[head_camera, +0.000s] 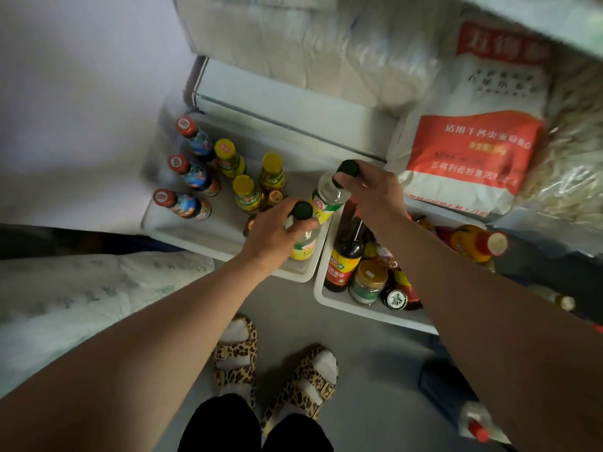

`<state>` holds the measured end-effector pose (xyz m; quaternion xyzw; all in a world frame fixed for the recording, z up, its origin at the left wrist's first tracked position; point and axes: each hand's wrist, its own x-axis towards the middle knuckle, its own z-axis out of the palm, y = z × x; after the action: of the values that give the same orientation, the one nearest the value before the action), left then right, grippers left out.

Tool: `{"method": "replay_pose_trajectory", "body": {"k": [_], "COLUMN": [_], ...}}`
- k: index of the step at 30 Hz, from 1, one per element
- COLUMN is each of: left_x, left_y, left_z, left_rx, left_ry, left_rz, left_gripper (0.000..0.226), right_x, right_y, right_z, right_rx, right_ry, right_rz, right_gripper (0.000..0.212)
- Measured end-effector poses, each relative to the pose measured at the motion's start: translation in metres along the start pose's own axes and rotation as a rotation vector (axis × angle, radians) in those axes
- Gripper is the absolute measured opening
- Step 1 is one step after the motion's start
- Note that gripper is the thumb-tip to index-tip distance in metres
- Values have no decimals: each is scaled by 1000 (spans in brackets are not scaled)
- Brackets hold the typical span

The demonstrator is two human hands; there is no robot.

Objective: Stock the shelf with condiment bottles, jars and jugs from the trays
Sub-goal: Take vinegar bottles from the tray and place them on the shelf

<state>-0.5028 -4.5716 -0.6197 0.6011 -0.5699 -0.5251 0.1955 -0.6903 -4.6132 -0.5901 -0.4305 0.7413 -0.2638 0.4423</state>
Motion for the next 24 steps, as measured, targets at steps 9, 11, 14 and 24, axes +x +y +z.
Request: {"method": "replay_pose_trajectory", "body": {"k": [9,11,14,24], "left_x": [-56,-71,-96,-189], "left_y": [160,202,264,484], "left_z": [-99,-123,-157,-265], "left_rx": [-87,-44,-24,3], "left_ry": [38,47,64,211], "left_rz": [-20,9,64,266], "left_gripper": [17,20,40,35], "right_x": [-89,-112,-146,-249], "right_y": [-156,-189,-235,-395], "right_z": [-116,-140,-173,-288], "right_rx": [-32,-49,-30,-83], "right_ry": [38,45,49,113], "right_rz": [-106,-123,-203,-567], "right_gripper": [10,4,5,19]}}
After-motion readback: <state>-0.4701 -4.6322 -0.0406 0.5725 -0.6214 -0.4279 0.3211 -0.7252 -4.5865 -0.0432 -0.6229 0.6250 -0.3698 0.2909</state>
